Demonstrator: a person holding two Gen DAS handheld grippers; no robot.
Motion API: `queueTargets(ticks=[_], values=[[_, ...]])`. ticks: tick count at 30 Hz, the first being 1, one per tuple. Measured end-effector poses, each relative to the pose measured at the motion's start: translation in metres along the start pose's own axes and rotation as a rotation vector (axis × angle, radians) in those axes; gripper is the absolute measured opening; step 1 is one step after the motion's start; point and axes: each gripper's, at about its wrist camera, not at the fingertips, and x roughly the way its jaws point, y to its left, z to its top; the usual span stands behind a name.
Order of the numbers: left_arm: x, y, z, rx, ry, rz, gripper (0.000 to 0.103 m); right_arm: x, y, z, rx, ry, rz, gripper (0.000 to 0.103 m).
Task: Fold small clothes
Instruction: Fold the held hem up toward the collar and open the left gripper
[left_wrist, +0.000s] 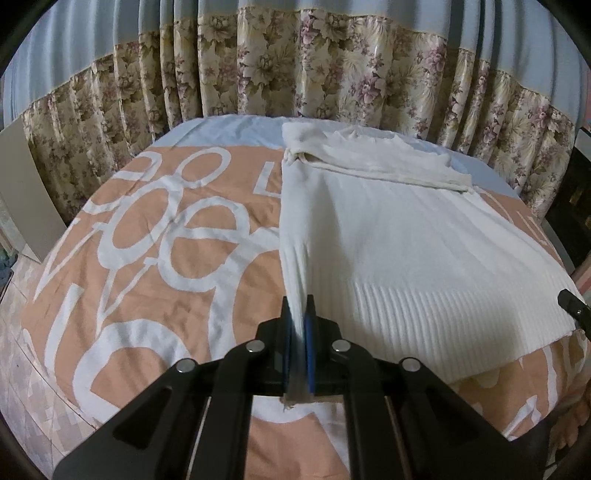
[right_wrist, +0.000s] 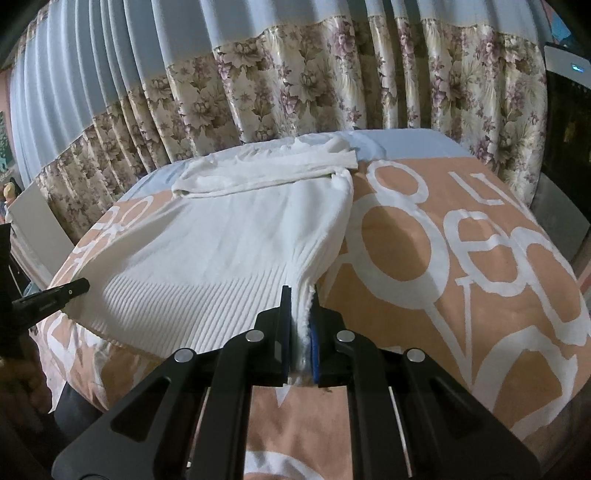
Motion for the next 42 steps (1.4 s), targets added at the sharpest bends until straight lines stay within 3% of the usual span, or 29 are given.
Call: queueTargets(ticks=[5,11,26,32,42], values=[[0.005,0.001,0.018,-0.027,-0.005,0.002,0.006,0.005,-0.002,0.012,0.012,-0.005,0.002,0.008],[0.015,-0.001,0.064,-0.032,-0.052,0.012,0.006,0.019,-0.008,0.048,0.027,-0.029,0.012,0.008],[0.104,-0.02,0.2,-0.019,-0.119,0.033,0.006,0.118,-0.033,0.17,0.043,-0.063,0.019,0.009],[0.16,-0.021,0.238,-0.037,-0.066,0.033,0.006,0.176,-0.048,0.203,0.061,-0.024,0.013,0.009],[0.251,-0.02,0.26,-0.019,0.023,0.074,0.007,0.263,-0.057,0.238,0.039,0.062,-0.008,0.009]])
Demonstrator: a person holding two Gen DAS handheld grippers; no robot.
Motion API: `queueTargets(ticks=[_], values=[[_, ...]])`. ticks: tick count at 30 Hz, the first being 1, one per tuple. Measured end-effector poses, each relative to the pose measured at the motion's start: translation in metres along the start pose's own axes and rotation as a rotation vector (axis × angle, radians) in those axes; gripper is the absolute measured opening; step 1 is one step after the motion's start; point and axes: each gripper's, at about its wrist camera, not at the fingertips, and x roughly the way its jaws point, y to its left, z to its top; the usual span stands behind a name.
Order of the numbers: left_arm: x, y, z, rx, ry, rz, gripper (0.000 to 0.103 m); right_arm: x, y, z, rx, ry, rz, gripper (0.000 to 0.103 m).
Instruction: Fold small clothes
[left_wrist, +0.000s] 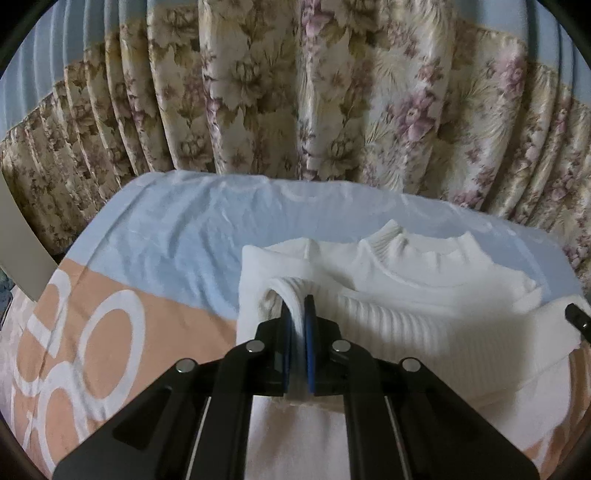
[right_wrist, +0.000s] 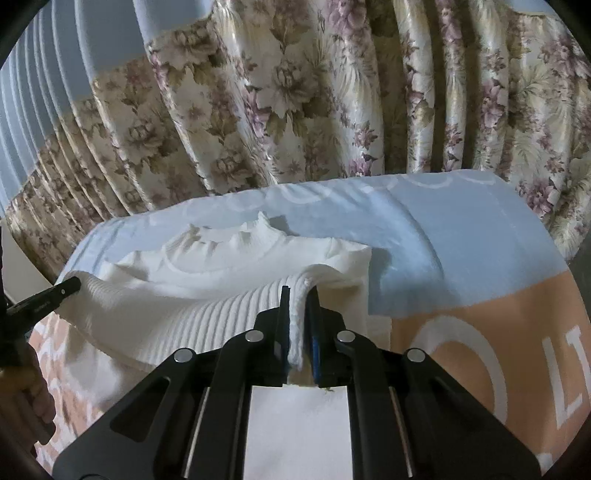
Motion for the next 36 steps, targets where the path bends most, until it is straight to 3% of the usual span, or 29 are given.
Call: queueTargets(ticks=[7,15,17,19,20,21,22,29,36], values=[[0.034,0.0,0.015,-0.02,0.049,0.006,0.009,0.037,-0.011,0.009,0.03,0.054,0.006,0.01],[0.051,-0.011,0.043,-0.008,0.061,0.006,0.011,0.054,-0.014,0.036,0.063,0.049,-0.001,0.017],[0.052,-0.012,0.048,-0.01,0.069,0.004,0.019,0.054,-0.015,0.043,0.063,0.04,-0.003,0.018],[0.048,-0.01,0.054,-0.023,0.044,0.03,0.066,0.055,-0.017,0.05,0.074,0.037,0.001,0.022],[0.045,-0.007,0.057,-0.031,0.032,0.031,0.071,0.055,-0.018,0.052,0.081,0.038,0.004,0.036],[0.043,-0.006,0.059,-0.036,0.026,0.036,0.071,0.055,-0.018,0.055,0.084,0.03,-0.014,0.063],[0.039,-0.004,0.062,-0.04,0.01,0.042,0.071,0.054,-0.02,0.057,0.086,0.019,-0.022,0.069],[0.038,0.008,0.072,-0.051,0.008,0.072,0.071,0.045,-0.026,0.066,0.099,-0.013,-0.033,0.069],[0.031,0.019,0.061,-0.056,0.016,0.08,0.071,0.038,-0.035,0.059,0.095,-0.009,-0.063,0.069]])
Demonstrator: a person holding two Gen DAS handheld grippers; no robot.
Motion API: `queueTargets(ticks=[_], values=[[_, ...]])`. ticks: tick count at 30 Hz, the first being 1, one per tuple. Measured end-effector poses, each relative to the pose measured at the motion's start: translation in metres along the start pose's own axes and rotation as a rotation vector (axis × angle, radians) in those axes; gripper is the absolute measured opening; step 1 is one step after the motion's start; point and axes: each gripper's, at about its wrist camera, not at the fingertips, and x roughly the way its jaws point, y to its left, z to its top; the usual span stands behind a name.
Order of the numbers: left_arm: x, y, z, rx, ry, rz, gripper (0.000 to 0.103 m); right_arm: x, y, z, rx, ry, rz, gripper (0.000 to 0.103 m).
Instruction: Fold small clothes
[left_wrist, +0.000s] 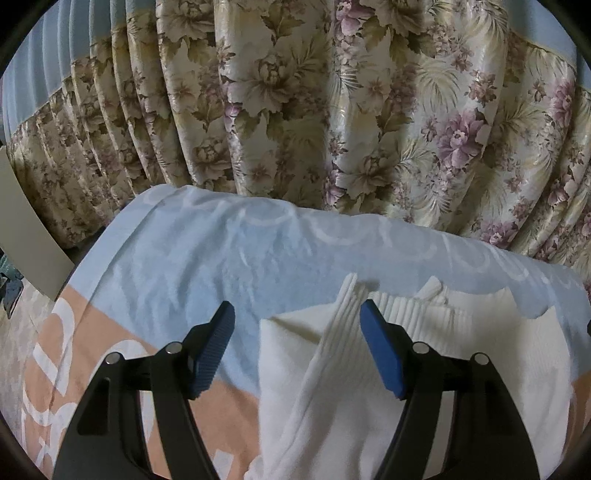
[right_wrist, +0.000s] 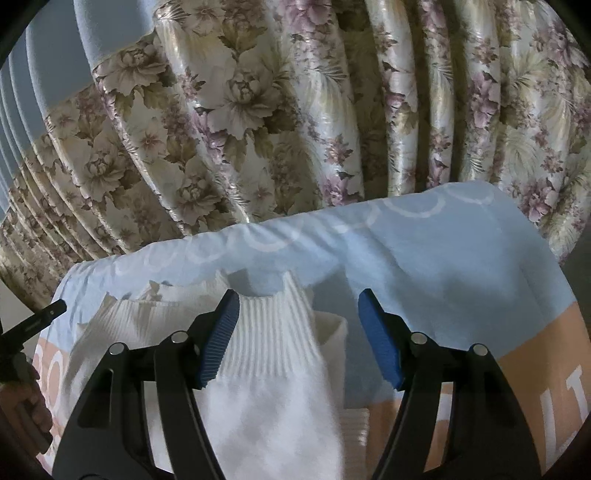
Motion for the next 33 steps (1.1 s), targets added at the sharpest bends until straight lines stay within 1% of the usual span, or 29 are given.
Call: queueTargets(ticks=[6,9,10,13,20,27,33], values=[[-0.012,0.009,-0.019,-0.012,0.003,-0.019,0.071,-0.007,-0.021,-0.018,-0.005,0.024,-0.026,0.069],[-0.017,0.007,-0.03,-0.006,0.003,-0.033,0.071,-0.01,-0.027,-0.031,-0.011,0.031,0.005,0.069],[-0.018,0.006,-0.033,-0.003,0.006,-0.034,0.071,-0.011,-0.026,-0.035,-0.029,0.036,-0.008,0.069],[-0.026,-0.001,-0.045,0.017,0.002,-0.049,0.072,-0.014,-0.024,-0.049,-0.055,0.051,-0.017,0.069],[-0.047,-0.025,-0.08,0.093,-0.012,-0.09,0.073,-0.023,-0.024,-0.072,-0.041,0.078,-0.002,0.069],[-0.056,-0.047,-0.11,0.115,0.022,-0.145,0.074,-0.017,-0.023,-0.092,-0.029,0.113,0.018,0.069],[-0.059,-0.063,-0.128,0.127,0.047,-0.167,0.074,-0.008,-0.023,-0.099,-0.008,0.133,0.052,0.069]])
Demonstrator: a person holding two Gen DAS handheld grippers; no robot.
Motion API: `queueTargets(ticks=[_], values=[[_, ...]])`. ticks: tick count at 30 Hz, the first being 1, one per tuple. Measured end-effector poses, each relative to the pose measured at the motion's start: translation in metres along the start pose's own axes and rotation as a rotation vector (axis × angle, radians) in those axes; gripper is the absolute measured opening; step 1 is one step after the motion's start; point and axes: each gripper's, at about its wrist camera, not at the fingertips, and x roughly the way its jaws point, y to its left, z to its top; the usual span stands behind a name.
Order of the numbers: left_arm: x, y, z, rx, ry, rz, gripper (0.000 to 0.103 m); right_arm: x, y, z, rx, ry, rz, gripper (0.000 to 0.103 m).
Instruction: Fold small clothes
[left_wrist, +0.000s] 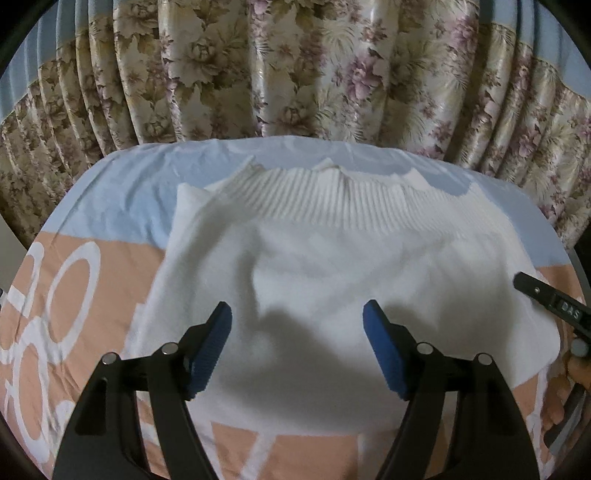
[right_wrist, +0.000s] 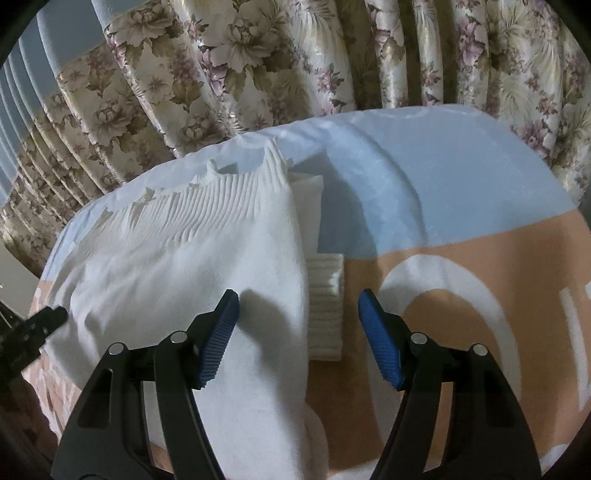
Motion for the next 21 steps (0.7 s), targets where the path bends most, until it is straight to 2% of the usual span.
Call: queueTargets(ticks=[8,10,11,14,21], values=[[0.005,-0.005,-0.009,-0.013,0.027,-0.012,0.074,0.013,0.008,-0.006,-0.001,0.018,0.032,0.067],[0.006,-0.006,-0.013,-0.008,0.03,-0.012,0.074,0.014,0.009,-0.007,-0.003,0.017,0.043,0.06],[0.007,-0.007,-0.016,-0.007,0.036,-0.015,0.074,0.014,0.011,-0.007,-0.009,0.017,0.053,0.05],[0.007,-0.009,-0.021,-0.008,0.039,-0.023,0.074,0.015,0.017,-0.008,-0.021,0.024,0.086,0.036],[0.001,-0.019,-0.029,0.0,0.039,-0.058,0.074,0.011,0.018,-0.006,-0.003,0.004,0.106,0.021]])
